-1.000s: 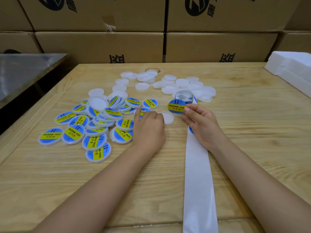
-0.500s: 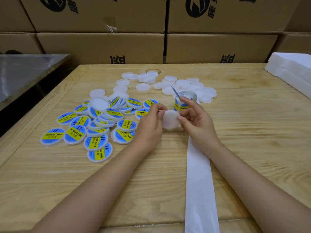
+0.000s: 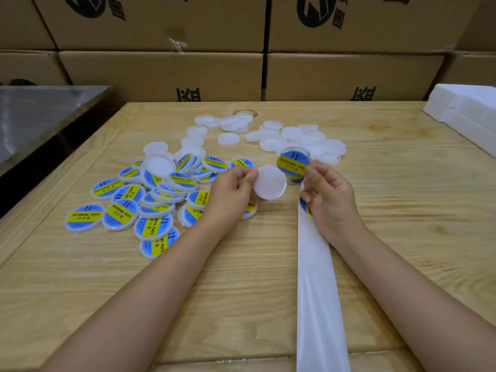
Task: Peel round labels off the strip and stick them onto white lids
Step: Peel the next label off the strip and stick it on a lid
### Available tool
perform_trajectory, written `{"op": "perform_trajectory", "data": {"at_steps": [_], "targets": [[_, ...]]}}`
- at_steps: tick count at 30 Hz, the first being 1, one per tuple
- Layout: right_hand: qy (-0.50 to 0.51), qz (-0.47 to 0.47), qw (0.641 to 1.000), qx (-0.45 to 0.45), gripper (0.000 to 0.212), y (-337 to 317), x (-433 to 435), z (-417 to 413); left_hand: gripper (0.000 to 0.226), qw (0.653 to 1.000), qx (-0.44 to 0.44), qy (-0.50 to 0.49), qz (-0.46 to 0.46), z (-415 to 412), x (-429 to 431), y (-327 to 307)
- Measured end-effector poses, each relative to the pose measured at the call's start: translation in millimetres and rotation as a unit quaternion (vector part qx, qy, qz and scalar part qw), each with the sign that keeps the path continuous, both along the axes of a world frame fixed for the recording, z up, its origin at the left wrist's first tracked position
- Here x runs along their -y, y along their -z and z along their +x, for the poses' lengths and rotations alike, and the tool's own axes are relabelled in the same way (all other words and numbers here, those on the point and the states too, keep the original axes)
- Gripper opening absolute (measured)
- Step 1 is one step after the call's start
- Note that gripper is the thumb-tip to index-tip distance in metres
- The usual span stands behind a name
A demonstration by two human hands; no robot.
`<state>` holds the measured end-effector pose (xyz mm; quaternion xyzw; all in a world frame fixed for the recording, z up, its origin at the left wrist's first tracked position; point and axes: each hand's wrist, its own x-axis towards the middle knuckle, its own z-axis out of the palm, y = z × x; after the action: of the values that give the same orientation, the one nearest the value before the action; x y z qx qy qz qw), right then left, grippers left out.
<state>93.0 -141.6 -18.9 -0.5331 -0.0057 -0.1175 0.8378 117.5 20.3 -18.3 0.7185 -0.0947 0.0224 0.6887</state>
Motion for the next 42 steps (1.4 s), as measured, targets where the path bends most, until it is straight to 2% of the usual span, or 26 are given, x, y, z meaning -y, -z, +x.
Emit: {"op": "perform_trajectory", "data": {"at_steps": [2,7,17,31,33,37,42], "targets": [[-0.024,0.011,1.000,-0.016,0.006,0.9,-0.6,0.5,0.021,1.000,-0.018,0.003,-0.017,0.9,-0.7,-1.6],[-0.052,-0.051,0.994,-0.083,0.017,5.0,-3.1,3.4,0.021,0.998,-0.039,0.018,-0.036,0.5,-1.1,-3.5],[-0.050,-0.054,0.992,-0.103,0.033,4.3,-4.6,5.3,0.018,0.996,-0.047,0.066,-0.039,-2.9,1.4,-5.0],[-0.009,-0.080,0.992,-0.097,0.023,6.2,-9.6,4.9,0.015,0.997,-0.042,0.070,-0.012,-3.4,0.5,-3.2],[0.006,-0.104,0.990,-0.092,0.014,7.6,-9.5,5.1,0.016,0.997,-0.040,0.067,-0.004,-2.9,0.4,-2.5],[0.070,-0.197,0.977,-0.039,0.013,9.5,-11.9,2.9,0.018,0.997,-0.043,0.065,-0.001,-2.4,0.4,-2.2],[0.154,-0.346,0.925,0.028,0.009,8.3,-18.6,-7.2,0.018,0.997,-0.048,0.053,-0.003,-1.7,-0.3,-2.1]]}}
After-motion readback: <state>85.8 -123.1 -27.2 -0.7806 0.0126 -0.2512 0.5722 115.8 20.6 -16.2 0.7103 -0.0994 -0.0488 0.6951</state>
